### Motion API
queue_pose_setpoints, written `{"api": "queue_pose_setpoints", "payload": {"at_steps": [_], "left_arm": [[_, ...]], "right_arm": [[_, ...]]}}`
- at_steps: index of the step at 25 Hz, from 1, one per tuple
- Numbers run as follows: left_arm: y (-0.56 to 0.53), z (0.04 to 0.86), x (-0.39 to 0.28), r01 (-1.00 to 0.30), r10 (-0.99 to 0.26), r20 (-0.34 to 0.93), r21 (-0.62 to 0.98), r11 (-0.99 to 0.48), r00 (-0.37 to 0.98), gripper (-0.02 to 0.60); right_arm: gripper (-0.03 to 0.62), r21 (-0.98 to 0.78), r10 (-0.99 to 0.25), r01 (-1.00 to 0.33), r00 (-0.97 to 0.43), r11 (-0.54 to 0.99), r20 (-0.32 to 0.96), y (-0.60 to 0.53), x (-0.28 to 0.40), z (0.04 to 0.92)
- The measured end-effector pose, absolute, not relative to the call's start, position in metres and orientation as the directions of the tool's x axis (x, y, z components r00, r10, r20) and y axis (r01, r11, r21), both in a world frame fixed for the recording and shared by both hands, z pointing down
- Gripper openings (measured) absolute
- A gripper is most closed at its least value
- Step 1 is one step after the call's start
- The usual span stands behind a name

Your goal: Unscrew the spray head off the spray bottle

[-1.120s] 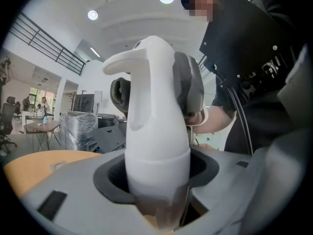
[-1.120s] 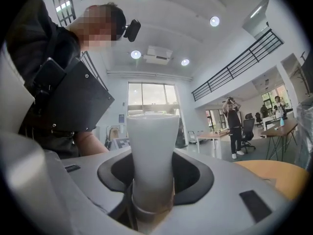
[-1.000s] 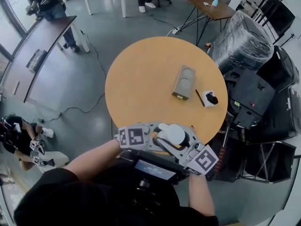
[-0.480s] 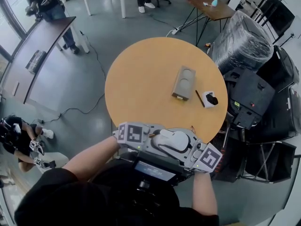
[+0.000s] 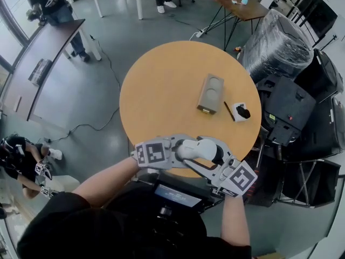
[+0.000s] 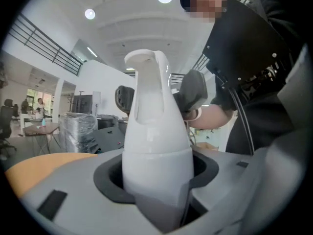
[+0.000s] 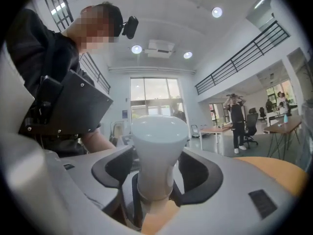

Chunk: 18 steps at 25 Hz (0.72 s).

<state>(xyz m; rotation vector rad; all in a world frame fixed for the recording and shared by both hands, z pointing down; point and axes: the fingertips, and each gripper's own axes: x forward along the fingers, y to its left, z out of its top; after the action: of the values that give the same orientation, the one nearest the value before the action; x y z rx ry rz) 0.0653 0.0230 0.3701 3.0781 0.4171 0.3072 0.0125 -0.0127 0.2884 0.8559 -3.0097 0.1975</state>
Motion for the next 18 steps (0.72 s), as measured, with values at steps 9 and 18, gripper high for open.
{"api": "queue_pose_setpoints", "payload": {"at_steps": [9, 18], "left_arm": [[-0.02, 0.372, 0.07, -0.155, -0.154, 0.181, -0.009, -0.988, 0.971, 0.29], [-0.03, 0.448, 0.058, -0.349, -0.322, 0.205, 0.113, -0.93, 0.924, 0.287]], "right_arm": [[0.307, -0.27, -0.755, -0.747, -0.649, 0.608, 0.096, -0.044, 0.025, 0.298], [0.268, -0.163, -0.797, -0.822, -0.569, 0.545, 0.204, -0.051, 0.012, 0.308]]}}
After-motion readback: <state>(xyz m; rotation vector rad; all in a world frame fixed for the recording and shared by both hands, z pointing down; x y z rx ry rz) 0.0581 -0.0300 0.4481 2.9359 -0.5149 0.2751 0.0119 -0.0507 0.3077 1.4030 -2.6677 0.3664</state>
